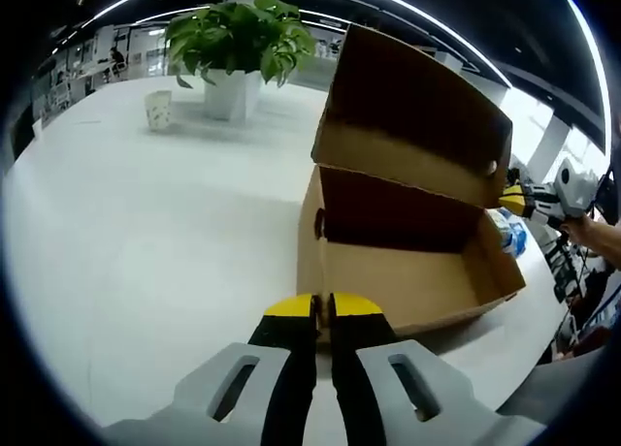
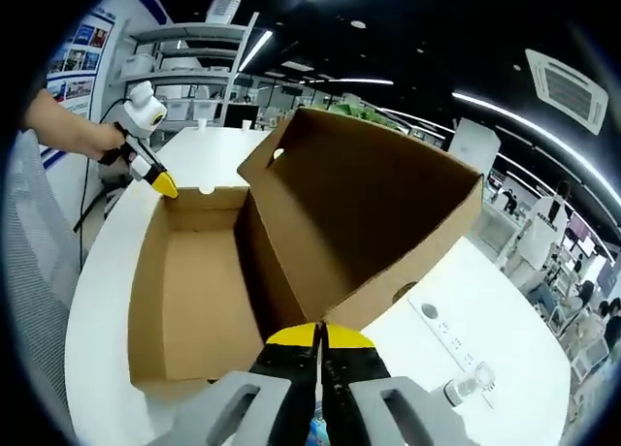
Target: Operate the shoe box by opening the lid, removing the specified soft item, and placing it in the target area until the item is outside and the box remains undamaged.
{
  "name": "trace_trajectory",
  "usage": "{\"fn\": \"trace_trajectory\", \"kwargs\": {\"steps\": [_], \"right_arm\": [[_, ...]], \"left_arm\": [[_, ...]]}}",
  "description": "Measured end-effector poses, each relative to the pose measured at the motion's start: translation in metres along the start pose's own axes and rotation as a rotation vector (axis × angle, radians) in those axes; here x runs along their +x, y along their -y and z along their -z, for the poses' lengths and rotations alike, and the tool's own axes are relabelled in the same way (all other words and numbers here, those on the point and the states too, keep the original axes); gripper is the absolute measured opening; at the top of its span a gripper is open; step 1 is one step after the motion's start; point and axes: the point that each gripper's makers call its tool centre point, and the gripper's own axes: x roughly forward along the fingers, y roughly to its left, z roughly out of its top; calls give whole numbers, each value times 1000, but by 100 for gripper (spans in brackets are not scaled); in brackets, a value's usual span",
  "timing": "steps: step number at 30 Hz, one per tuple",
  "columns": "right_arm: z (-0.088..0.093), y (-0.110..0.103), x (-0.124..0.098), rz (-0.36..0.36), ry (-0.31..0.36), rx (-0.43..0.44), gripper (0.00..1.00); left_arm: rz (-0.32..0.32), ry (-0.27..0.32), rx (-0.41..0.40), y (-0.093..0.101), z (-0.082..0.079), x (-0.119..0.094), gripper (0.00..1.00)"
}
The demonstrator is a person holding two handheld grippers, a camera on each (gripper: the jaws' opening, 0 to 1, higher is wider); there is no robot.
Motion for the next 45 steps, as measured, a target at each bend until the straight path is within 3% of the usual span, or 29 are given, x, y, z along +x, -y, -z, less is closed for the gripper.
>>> {"fn": "trace_trajectory", "kwargs": {"steps": [21, 37, 45], "right_arm": [[7, -8, -8, 11, -2, 53, 0], [13, -9, -12, 49, 5, 23, 0], [17, -9, -12, 67, 8, 50, 0]], "left_arm": [[8, 5, -14, 0, 1, -1, 1], [-2, 13, -24, -2, 0, -1, 1], [2, 18, -29, -2, -1, 0, 2]]}}
